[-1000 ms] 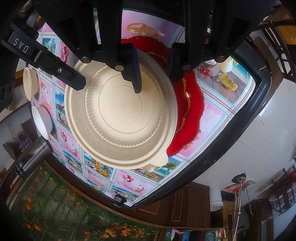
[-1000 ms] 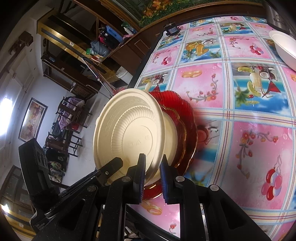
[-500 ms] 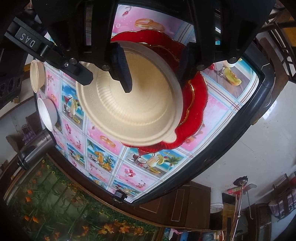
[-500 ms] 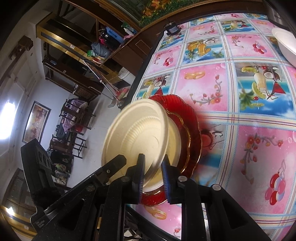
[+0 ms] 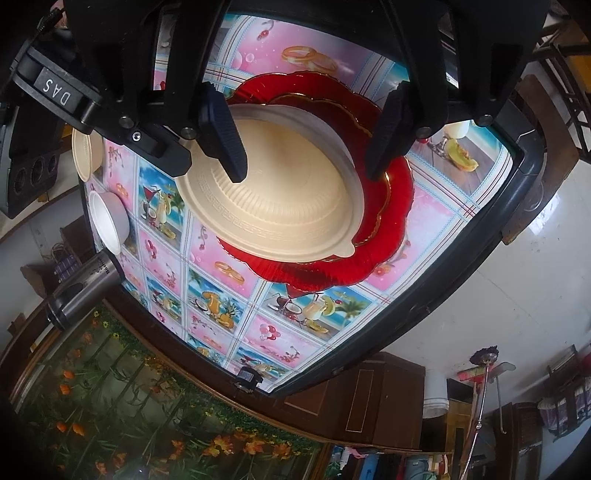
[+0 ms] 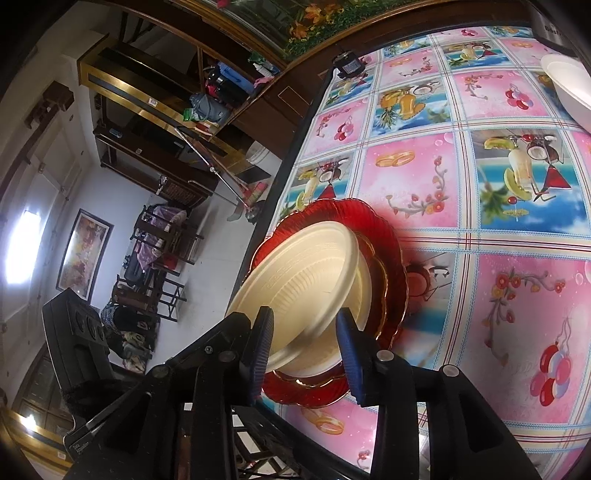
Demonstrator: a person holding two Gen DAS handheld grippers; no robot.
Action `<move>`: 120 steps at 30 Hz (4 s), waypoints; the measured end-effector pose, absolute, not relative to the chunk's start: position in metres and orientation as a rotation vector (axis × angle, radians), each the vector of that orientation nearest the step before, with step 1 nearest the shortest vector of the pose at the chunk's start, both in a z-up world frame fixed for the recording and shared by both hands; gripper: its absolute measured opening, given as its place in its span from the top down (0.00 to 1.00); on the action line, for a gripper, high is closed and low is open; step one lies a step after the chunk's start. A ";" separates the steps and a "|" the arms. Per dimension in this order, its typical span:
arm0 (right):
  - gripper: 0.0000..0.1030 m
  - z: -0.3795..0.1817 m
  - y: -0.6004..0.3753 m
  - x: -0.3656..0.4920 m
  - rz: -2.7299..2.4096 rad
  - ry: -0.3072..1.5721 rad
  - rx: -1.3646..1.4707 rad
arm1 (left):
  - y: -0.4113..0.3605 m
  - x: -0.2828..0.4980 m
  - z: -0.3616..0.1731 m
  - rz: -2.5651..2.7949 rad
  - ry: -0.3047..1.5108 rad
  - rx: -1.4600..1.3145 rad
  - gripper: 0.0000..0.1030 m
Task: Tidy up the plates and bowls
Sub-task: 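Lower the beige bowl onto the white plate and open both tools, then move both tools to the white foam bowl beside the thermos, then grasp the white foam bowl rim with both tools and lift it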
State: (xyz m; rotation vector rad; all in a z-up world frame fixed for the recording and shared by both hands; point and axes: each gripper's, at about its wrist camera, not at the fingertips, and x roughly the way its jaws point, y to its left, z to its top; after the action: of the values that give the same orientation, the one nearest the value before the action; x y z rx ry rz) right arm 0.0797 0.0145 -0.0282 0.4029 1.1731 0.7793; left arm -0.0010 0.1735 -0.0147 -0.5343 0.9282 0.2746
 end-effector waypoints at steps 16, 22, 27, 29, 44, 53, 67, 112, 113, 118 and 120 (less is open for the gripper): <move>0.26 -0.018 -0.048 0.076 0.734 1.064 0.521 | 0.135 -0.009 0.027 0.252 0.718 -0.416 0.25; 0.24 -0.041 -0.111 0.092 0.565 1.069 0.635 | 0.082 0.029 0.015 0.099 0.825 -0.370 0.25; 0.24 -0.050 -0.155 0.103 0.479 1.065 0.680 | 0.042 0.067 -0.004 0.016 0.937 -0.408 0.25; 0.24 -0.047 -0.172 0.109 0.457 1.051 0.685 | 0.027 0.082 -0.009 0.002 0.966 -0.420 0.25; 0.24 0.011 -0.284 0.211 0.280 0.945 0.654 | -0.059 0.205 -0.020 -0.035 1.026 -0.407 0.25; 0.26 -0.012 -0.299 0.289 0.226 1.050 0.610 | -0.087 0.261 -0.036 -0.011 1.058 -0.411 0.25; 0.55 -0.054 -0.279 0.339 0.139 1.207 0.452 | -0.104 0.296 -0.078 0.061 1.116 -0.358 0.25; 0.91 -0.037 -0.252 0.138 0.206 1.094 0.410 | -0.090 0.129 -0.061 -0.031 1.034 -0.160 0.86; 0.91 -0.038 -0.253 0.135 0.207 1.095 0.414 | -0.090 0.127 -0.062 -0.034 1.036 -0.159 0.86; 0.91 -0.042 -0.254 0.123 0.212 1.091 0.426 | -0.089 0.117 -0.063 -0.039 1.034 -0.155 0.85; 0.91 -0.042 -0.254 0.120 0.216 1.087 0.427 | -0.088 0.113 -0.061 -0.041 1.030 -0.156 0.85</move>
State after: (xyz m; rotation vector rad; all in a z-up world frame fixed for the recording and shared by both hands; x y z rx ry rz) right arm 0.1197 -0.2539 -0.0417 0.4267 1.0873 0.2158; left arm 0.1130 -0.0881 -0.0614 -0.1556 1.0300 -0.0413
